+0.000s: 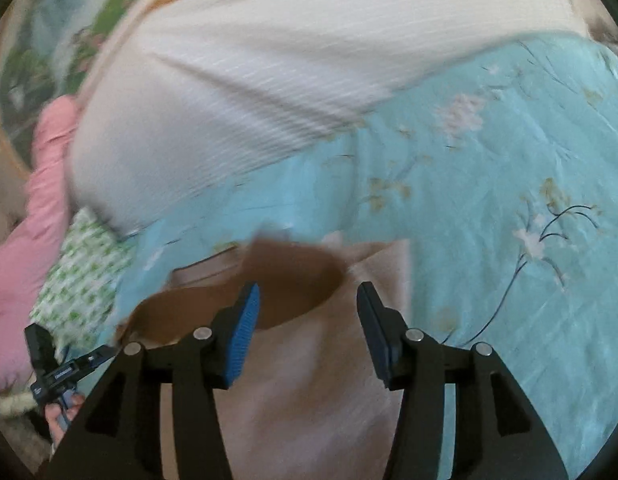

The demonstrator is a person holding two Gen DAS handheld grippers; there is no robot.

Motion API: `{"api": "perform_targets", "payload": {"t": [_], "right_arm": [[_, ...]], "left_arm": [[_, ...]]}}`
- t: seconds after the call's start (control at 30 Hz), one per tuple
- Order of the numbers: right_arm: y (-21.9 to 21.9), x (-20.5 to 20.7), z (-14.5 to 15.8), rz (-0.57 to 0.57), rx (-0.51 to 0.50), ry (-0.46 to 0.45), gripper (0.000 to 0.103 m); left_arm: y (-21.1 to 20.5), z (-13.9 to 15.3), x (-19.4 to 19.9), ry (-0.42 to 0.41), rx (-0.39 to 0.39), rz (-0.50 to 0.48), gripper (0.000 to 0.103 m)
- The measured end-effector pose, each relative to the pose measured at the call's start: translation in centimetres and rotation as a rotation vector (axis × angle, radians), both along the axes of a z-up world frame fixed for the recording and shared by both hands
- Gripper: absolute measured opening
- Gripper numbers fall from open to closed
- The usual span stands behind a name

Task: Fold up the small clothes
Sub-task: 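Fold the hem up toward the collar with both grippers, then open the right, then open the left gripper and release the folded hem onto the sweater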

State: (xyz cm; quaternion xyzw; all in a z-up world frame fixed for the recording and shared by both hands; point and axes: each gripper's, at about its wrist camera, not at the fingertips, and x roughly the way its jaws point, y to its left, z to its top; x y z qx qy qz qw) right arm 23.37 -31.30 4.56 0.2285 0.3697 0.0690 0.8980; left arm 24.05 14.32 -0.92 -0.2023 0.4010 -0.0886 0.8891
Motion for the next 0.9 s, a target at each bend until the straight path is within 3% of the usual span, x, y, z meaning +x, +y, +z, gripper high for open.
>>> {"api": "perform_targets", "payload": {"t": [0.13, 0.2, 0.27, 0.37, 0.43, 0.47, 0.53, 0.6, 0.67, 0.77, 0.9], "right_arm": [[6.9, -0.5, -0.7, 0.324, 0.005, 0.043, 0.052], [10.5, -0.2, -2.0, 0.489, 0.007, 0.105, 0.052], [12.1, 0.6, -3.1, 0.538, -0.034, 0.148, 0.052], [11.5, 3.2, -5.0, 0.476, -0.056, 0.21, 0.051], [9.7, 5.4, -5.9, 0.362, -0.117, 0.224, 0.049], [8.9, 6.2, -6.3, 0.32, -0.137, 0.225, 0.044], [6.8, 7.6, -6.8, 0.211, -0.171, 0.227, 0.033], [4.8, 8.6, -7.0, 0.121, -0.163, 0.222, 0.018], [3.2, 8.6, -6.8, 0.068, -0.105, 0.218, 0.015], [3.3, 6.8, -5.3, 0.036, -0.104, 0.175, 0.019], [3.3, 2.8, -3.3, 0.07, -0.046, 0.135, 0.019]], "left_arm": [[-6.3, -0.3, -0.7, 0.014, 0.007, -0.195, 0.048], [-8.2, -0.5, -0.1, 0.015, 0.047, -0.241, 0.048], [-8.7, -0.8, 1.1, 0.019, 0.096, -0.242, 0.048], [-6.6, -1.8, 4.4, 0.055, 0.118, -0.179, 0.047], [-4.0, -2.8, 6.9, 0.084, 0.161, -0.096, 0.047], [-3.0, -3.3, 7.8, 0.094, 0.184, -0.062, 0.036], [-0.2, -3.8, 9.3, 0.1, 0.148, -0.011, 0.019], [1.8, -3.7, 9.9, 0.093, 0.099, 0.02, 0.017], [3.1, -3.2, 9.4, 0.079, 0.094, 0.057, 0.017], [3.6, -2.5, 7.1, 0.074, 0.099, 0.078, 0.022], [2.3, -0.8, 0.9, 0.04, 0.074, 0.051, 0.03]]}}
